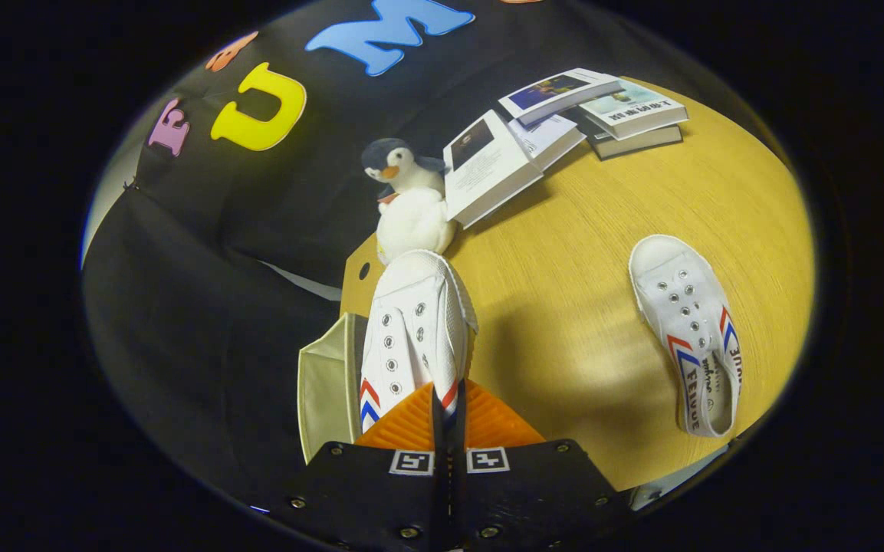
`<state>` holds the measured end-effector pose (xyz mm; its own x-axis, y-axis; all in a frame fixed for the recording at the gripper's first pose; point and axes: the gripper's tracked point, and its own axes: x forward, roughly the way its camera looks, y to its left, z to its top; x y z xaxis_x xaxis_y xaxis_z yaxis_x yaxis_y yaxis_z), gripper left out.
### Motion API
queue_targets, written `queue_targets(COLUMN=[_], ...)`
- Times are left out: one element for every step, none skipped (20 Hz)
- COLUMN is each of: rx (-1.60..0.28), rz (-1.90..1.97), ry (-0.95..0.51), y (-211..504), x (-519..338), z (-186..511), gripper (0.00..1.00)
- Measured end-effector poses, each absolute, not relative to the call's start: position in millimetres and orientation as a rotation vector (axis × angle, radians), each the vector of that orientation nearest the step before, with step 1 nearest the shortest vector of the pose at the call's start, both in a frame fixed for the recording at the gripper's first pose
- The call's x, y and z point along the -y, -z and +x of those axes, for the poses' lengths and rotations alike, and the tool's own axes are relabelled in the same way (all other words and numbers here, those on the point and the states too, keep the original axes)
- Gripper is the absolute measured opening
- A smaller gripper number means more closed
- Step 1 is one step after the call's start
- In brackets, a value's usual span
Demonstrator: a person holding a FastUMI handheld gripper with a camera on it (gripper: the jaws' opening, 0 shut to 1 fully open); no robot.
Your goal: Open the storage box then place both shoes into the box .Put the left shoe in first, then the right shoe, with the right side of both shoes facing outward in a uniform manner.
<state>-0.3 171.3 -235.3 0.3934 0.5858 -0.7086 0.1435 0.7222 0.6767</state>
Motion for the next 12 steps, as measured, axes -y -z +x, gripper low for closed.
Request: queue_targets(rx=[-1.147, -1.144, -1.139, -1.134, -1.131, -1.130, -1.130, -1.129, -1.132, -1.137, -1.140, -1.142], rz=[0.749, 0.752, 0.755, 0.750, 0.743, 0.732, 0.723, 0.720, 0.715, 0.712, 0.707, 0.698], ry=[-0.329, -0.344, -0.356, -0.370, -0.379, -0.387, -0.397, -0.404, -0.416, -0.423, -0.432, -0.438], y=[226.8, 218.4, 212.1, 205.2, 200.4, 197.5, 196.3, 195.2, 195.6, 195.3, 194.4, 194.5], x=[-181.4, -191.3, -200.6, -210.7, -219.9, -228.7, -238.1, -247.8, -257.3, -267.4, -276.7, -286.2], z=[0.5, 0.7, 2.2, 1.7, 1.8, 2.1, 1.7, 1.5, 0.5, -1.0, -4.0, -5.7], gripper=[0.01, 0.01, 0.01, 0.01, 0.01, 0.01, 0.01, 0.01, 0.01, 0.01, 0.01, 0.01])
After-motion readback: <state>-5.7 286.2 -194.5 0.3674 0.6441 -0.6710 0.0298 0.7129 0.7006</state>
